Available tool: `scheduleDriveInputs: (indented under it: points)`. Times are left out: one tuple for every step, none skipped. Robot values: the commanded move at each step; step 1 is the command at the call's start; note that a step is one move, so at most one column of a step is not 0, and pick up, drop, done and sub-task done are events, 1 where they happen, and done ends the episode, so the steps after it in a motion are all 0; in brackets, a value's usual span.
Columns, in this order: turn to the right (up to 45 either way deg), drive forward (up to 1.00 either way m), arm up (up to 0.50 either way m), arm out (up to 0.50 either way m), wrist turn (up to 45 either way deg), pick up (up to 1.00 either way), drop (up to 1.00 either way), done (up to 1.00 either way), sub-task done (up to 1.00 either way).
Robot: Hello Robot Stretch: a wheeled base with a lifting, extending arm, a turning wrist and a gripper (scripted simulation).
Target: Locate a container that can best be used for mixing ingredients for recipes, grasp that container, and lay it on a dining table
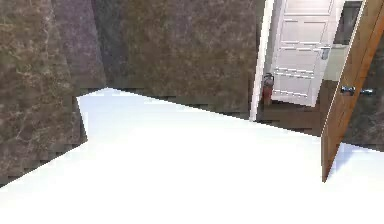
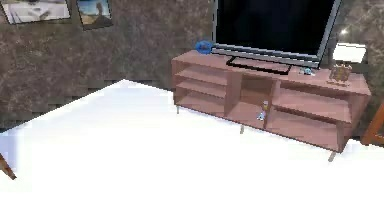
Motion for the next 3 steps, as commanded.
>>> scheduleDriveInputs:
  points:
    - [24.0, 0.0, 0.0, 0.0, 0.0, 0.0, 0.0, 0.0, 0.0]
    - [0.0, 1.0, 0.0, 0.0, 0.0, 0.0, 0.0, 0.0, 0.0]
    - [0.0, 0.75, 0.0, 0.0, 0.0, 0.0, 0.0, 0.0, 0.0]
